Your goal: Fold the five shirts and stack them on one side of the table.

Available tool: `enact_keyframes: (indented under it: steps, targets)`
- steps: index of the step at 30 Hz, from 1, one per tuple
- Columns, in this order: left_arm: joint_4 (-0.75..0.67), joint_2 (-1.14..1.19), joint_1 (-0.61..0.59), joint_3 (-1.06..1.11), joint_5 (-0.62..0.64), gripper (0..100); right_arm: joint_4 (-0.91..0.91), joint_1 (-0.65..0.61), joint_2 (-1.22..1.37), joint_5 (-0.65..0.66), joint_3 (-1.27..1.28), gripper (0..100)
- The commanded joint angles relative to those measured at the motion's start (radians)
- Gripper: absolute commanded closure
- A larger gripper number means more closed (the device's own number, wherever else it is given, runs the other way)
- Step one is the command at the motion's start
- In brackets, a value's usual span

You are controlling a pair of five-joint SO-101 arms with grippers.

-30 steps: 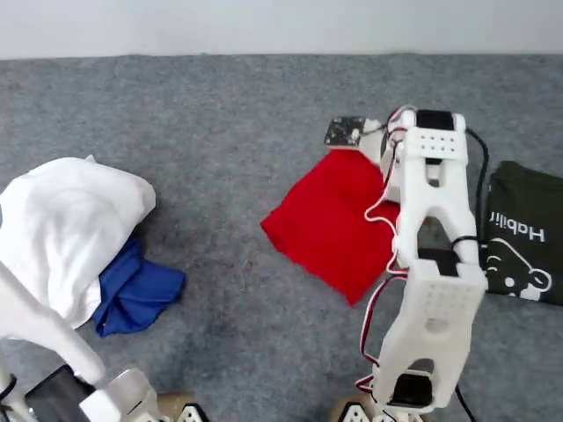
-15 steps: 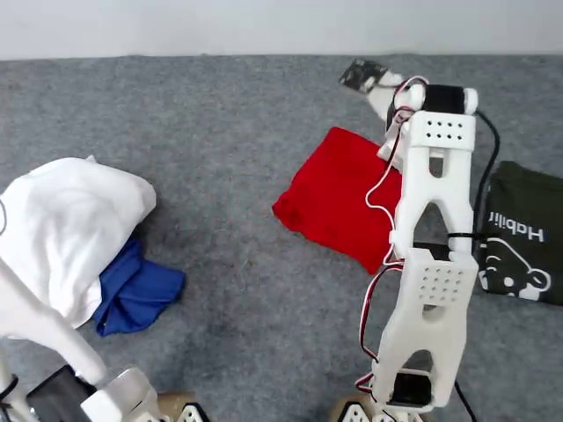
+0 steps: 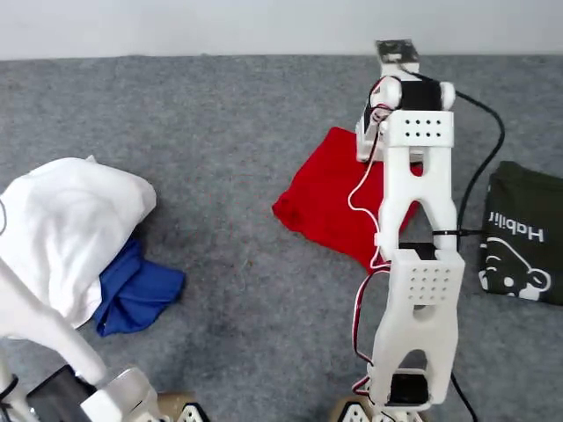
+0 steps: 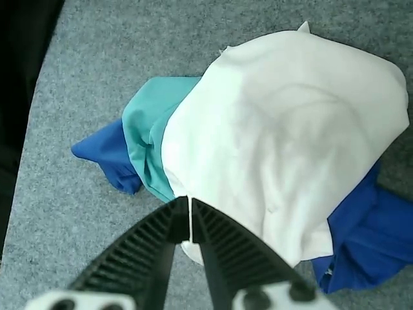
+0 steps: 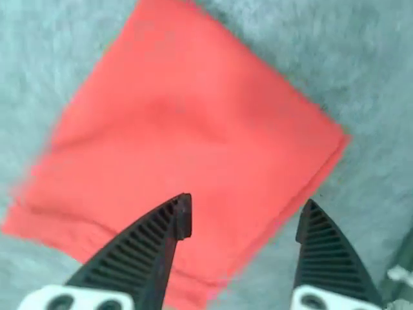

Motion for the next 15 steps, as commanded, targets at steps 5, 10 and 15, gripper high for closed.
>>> enact_keyframes:
  steps: [5, 10, 15]
  targets:
    - [0.02, -0.04, 0.002, -0.004, -0.011, 98, 0.041, -0.053, -0.01, -0.318, -0.031, 60.9]
    - [0.02, -0.04, 0.002, -0.004, -0.015, 98, 0.018, -0.07, -0.007, -0.465, 0.031, 47.0]
    - [0.02, -0.04, 0.002, -0.002, -0.066, 98, -0.021, -0.077, 0.077, -0.514, 0.066, 52.2]
